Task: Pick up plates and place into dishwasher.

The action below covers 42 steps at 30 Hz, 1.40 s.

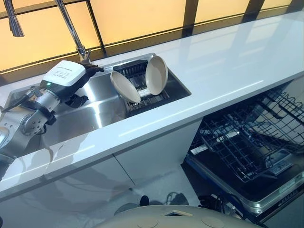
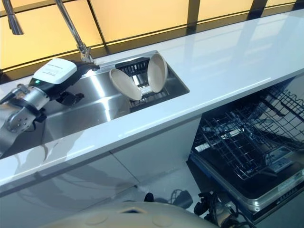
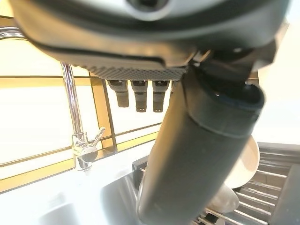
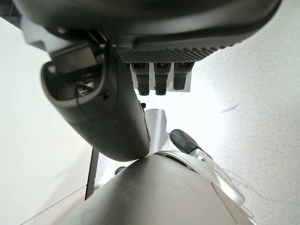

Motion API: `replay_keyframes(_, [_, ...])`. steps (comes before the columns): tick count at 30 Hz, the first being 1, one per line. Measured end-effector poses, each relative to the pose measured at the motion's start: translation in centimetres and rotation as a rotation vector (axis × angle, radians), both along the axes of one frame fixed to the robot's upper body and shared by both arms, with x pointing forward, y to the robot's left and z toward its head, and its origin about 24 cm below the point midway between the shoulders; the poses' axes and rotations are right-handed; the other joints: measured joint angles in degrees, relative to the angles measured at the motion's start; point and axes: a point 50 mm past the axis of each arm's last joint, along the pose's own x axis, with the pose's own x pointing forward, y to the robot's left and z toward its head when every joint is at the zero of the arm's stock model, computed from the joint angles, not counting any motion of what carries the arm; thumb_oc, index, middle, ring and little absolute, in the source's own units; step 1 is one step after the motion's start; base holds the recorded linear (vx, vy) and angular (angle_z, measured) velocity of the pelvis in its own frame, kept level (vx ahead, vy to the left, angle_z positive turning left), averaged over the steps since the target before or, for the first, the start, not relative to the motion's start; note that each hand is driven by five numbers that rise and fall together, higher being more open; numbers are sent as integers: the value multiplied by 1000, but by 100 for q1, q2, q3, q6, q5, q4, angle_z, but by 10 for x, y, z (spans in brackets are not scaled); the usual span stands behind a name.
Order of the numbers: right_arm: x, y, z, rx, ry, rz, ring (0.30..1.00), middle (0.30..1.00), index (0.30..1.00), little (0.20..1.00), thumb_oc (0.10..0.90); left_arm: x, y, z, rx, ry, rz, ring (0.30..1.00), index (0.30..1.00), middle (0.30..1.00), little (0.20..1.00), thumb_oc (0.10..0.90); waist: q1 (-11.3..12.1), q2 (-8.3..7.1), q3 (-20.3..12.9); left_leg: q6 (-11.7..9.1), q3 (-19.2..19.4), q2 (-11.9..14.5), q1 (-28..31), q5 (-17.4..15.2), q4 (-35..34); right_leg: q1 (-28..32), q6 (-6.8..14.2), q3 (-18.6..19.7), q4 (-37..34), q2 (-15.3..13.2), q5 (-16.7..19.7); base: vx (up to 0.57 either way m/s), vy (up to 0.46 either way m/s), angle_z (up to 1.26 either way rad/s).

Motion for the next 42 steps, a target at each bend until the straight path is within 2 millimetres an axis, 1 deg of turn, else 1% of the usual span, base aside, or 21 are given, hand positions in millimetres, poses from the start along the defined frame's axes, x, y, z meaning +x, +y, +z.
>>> replay_keyframes(5, [1, 0, 0, 0, 4, 1, 900, 900, 900, 900, 800, 0, 6, 0, 18, -14, 12, 900, 900, 900, 900, 800, -32, 7, 5, -1, -3, 1, -1, 1, 0, -1, 0, 0, 0, 3, 0, 0, 0, 0])
replay_keyframes(10, [4, 0, 1, 9, -4, 8, 900, 900, 900, 900, 800, 3, 14, -2, 8, -42, 46, 900, 900, 900, 900, 800, -154, 7, 6, -5, 1, 2, -1, 3, 0, -9, 0, 9, 1, 5, 0, 0, 0, 0])
replay_keyframes(16, [4, -3, 2, 14, -4, 13, 900, 900, 900, 900, 800, 11, 16, -3, 10, -53, 58, 900, 900, 900, 900, 800, -223, 0, 9, -5, 34, 3, 0, 3, 1, -11, 0, 38, 1, 4, 0, 8, 4, -2])
replay_keyframes(18, [5, -3, 3, 13, -6, 14, 900, 900, 900, 900, 800, 12, 16, -4, 11, -48, 56, 900, 900, 900, 900, 800, -283, 0, 9, -5, 53, 4, 5, 3, 1, -15, -1, 58, 1, 4, 1, 16, 7, -4])
replay_keyframes(27, [7, -3, 3, 5, 1, 15, 900, 900, 900, 900, 800, 17, 4, -11, 18, -21, 11, 900, 900, 900, 900, 800, -403, 2, 10, -15, 120, 11, 46, -9, 0, -12, -1, 152, 1, 9, 1, 21, 6, -4])
replay_keyframes(34, [8, -3, 3, 6, 0, 16, 900, 900, 900, 900, 800, 29, -15, -4, 9, -44, -50, 900, 900, 900, 900, 800, -474, 0, 10, -17, 151, 11, 48, -11, 0, -20, -2, 182, 2, 10, 1, 17, -3, -2])
replay_keyframes(37, [9, -3, 4, 7, -4, 18, 900, 900, 900, 900, 800, 30, -20, -8, 24, -13, -65, 900, 900, 900, 900, 800, -557, 0, 10, -18, 176, 11, 53, -15, 0, -24, -2, 195, 2, 12, 2, 16, -4, -4])
replay_keyframes(42, [10, -6, 4, 15, 0, 23, 900, 900, 900, 900, 800, 33, -23, -20, 61, 49, -72, 900, 900, 900, 900, 800, -631, 0, 10, -15, 286, 23, 55, -23, 1, -64, -2, 273, 3, 15, 2, 21, -2, -6])
